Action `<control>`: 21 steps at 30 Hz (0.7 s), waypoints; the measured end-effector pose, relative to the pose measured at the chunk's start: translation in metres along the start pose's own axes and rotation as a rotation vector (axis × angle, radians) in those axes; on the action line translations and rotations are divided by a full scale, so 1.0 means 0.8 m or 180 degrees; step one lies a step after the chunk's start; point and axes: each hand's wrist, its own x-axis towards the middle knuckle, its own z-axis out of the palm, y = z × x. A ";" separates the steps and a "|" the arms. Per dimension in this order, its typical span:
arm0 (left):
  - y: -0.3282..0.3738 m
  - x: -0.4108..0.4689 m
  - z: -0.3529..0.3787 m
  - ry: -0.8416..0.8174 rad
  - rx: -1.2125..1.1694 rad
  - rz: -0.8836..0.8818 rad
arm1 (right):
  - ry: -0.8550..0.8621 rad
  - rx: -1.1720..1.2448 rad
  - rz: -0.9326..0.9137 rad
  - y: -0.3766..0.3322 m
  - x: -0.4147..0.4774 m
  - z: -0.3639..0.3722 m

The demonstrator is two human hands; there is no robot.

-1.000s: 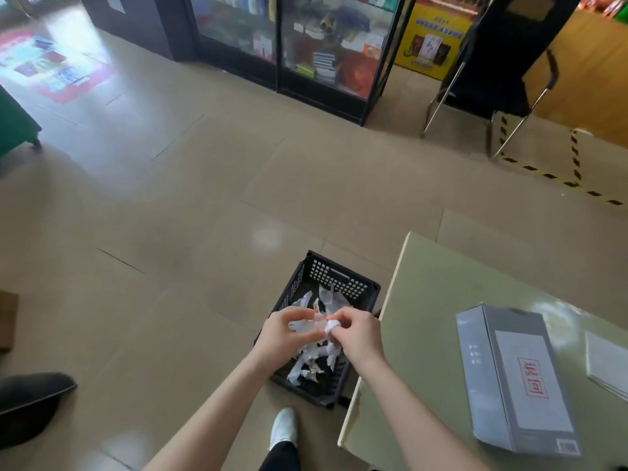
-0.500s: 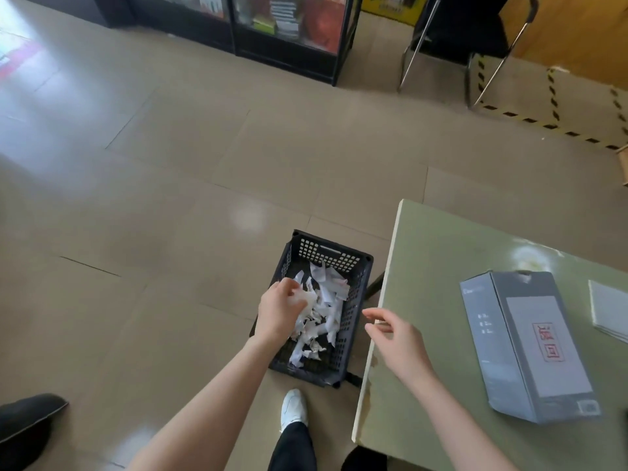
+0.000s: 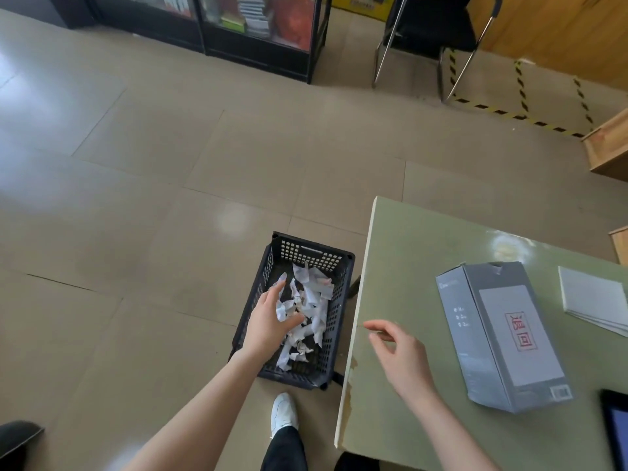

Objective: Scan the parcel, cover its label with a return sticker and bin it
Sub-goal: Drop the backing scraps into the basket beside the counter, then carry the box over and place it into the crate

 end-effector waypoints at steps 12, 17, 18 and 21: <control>0.129 -0.082 0.081 -0.0280 -0.0652 0.0163 | 0.1443 -0.1411 0.0016 0.050 -0.024 -0.134; 0.199 -0.108 0.150 -0.0814 -0.0659 0.0293 | 0.0864 -0.1612 0.0999 0.092 -0.015 -0.190; 0.210 -0.112 0.162 -0.0887 -0.0657 0.0277 | 0.0699 -0.1640 0.1092 0.100 -0.014 -0.197; 0.236 -0.123 0.195 -0.1061 -0.0621 0.0216 | 0.0337 -0.1710 0.1191 0.121 -0.009 -0.210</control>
